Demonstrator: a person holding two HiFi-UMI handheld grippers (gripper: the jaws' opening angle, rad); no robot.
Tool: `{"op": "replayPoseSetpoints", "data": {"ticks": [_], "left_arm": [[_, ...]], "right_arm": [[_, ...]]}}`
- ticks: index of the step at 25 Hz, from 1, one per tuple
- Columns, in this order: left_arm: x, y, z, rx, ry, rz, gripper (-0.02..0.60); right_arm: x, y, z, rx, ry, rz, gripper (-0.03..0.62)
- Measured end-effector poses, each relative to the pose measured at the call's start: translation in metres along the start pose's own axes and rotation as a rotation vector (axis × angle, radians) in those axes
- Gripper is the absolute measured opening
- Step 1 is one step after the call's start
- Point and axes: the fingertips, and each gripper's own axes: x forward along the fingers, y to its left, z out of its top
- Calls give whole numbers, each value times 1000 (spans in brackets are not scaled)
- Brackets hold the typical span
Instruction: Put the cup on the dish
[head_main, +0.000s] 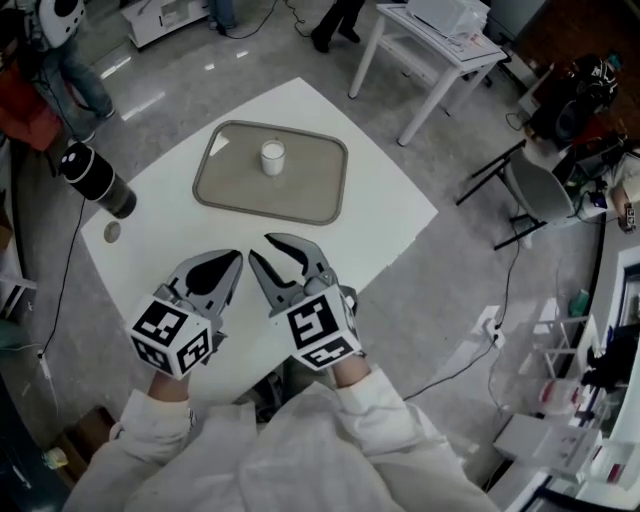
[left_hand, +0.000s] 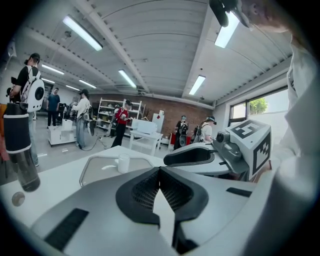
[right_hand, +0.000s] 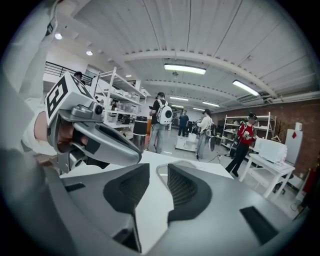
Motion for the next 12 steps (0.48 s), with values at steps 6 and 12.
{"op": "replayPoseSetpoints", "data": {"ticks": [6, 12], "left_arm": [[-50, -27, 4, 51, -33, -18, 6], [-89, -56, 3, 89, -58, -24, 6]], "right_arm": [[-31, 41, 23, -23, -43, -57, 83], [-59, 86, 44, -51, -96, -73, 31]]}}
